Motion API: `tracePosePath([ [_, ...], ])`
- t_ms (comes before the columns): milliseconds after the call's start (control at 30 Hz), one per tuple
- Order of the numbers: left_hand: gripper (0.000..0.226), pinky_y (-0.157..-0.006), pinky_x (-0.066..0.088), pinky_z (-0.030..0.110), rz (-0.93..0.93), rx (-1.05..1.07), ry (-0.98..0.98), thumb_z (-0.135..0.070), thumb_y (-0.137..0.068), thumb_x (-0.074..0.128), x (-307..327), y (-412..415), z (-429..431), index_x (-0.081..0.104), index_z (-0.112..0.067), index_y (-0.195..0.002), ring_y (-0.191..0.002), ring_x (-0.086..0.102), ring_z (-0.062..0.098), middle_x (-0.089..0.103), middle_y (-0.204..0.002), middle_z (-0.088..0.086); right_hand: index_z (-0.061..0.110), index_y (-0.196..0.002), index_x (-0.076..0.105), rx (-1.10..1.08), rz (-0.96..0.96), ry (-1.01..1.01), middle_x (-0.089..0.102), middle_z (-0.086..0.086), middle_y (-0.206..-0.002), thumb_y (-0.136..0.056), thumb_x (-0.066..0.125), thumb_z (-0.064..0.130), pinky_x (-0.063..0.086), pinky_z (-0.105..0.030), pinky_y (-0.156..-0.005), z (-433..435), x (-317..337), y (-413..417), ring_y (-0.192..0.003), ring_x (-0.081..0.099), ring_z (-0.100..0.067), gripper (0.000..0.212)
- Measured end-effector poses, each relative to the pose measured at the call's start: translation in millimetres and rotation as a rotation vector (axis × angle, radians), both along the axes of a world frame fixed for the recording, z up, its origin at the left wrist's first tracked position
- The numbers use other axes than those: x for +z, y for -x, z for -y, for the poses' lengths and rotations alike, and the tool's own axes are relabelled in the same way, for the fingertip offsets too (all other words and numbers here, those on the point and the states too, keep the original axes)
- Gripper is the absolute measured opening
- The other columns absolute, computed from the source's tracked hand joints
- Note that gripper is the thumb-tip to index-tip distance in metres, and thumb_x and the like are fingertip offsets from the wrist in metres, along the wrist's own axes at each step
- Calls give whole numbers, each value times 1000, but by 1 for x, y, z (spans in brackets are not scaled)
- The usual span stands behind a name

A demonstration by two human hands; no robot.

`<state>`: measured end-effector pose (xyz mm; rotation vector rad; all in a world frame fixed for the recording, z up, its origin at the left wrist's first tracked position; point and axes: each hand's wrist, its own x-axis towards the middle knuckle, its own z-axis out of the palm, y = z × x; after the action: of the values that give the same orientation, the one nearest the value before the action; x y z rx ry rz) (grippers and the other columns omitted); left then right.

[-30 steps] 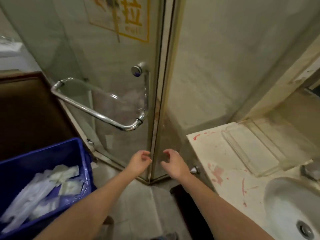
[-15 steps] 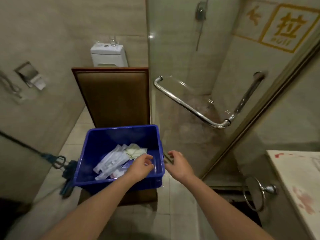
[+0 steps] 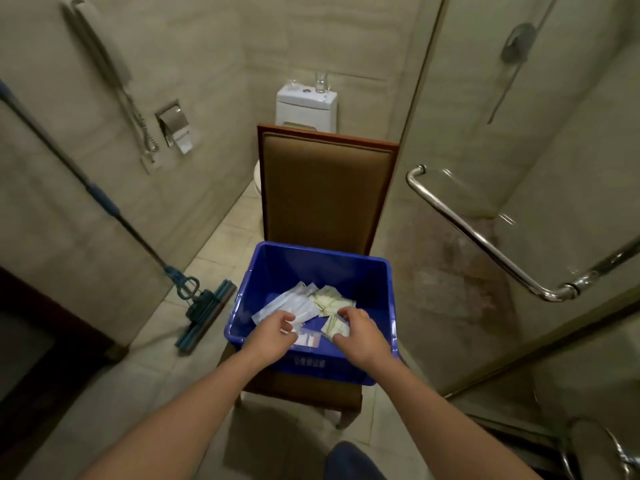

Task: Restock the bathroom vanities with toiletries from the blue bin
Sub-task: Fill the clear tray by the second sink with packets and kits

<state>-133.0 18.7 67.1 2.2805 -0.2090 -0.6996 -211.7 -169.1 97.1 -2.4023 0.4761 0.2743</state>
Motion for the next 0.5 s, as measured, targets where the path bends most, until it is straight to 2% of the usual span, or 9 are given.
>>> tracePosePath([
  [300,40,-91,48,29,-35,71,0,-24,-92,59,-15,-16,-14,50,-25,-131,-105,55,12,57,-113,-8,25,-138,44,95,-14,60,47,2,-142,-88,63,28,50,-33,-93,-3,-12,-38,-122,51,-18,54],
  [500,39,-92,50,31,-123,93,-12,-24,-91,61,-36,-40,-1,50,-25,-129,-103,57,11,57,-115,-6,23,-137,45,91,-85,31,47,2,-139,-86,64,29,47,-38,-100,17,-31,-64,-124,49,-18,55],
])
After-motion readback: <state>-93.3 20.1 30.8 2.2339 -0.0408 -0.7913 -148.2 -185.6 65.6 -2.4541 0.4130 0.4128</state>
